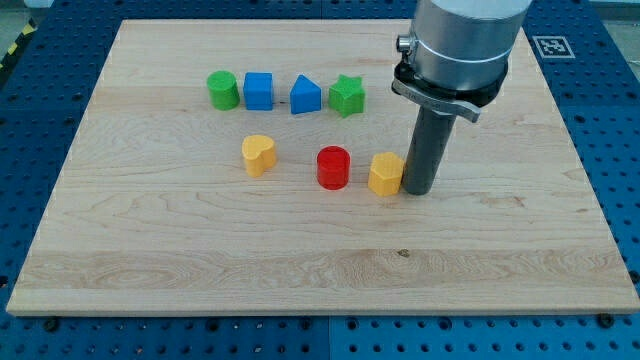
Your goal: Move the red star towards the right of the yellow hexagon
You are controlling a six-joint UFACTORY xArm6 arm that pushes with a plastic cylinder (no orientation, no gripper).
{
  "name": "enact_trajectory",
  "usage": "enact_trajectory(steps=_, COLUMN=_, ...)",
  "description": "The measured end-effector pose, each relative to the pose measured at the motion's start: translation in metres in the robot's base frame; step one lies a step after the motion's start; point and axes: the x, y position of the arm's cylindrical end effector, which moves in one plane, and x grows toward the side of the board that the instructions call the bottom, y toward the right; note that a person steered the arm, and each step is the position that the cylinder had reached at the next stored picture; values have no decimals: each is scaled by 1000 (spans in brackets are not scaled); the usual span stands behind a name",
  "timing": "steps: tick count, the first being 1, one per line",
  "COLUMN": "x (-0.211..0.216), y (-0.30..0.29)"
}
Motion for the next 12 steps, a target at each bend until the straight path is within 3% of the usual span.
enact_trajectory(steps=1, x=0, y=36)
enact_trajectory(steps=2, x=-28, y=82)
enact_trajectory(steps=3, x=-95, y=92)
enact_trajectory(steps=4, x=-170, y=76)
enact_trajectory(steps=5, x=-230, y=18)
enact_trajectory(steps=6, x=-276, y=-57)
enact_trajectory(steps=7, x=-300, y=-67)
enact_trajectory(steps=10, x=-295, y=42)
enact_trajectory(steps=12, x=-237, y=65)
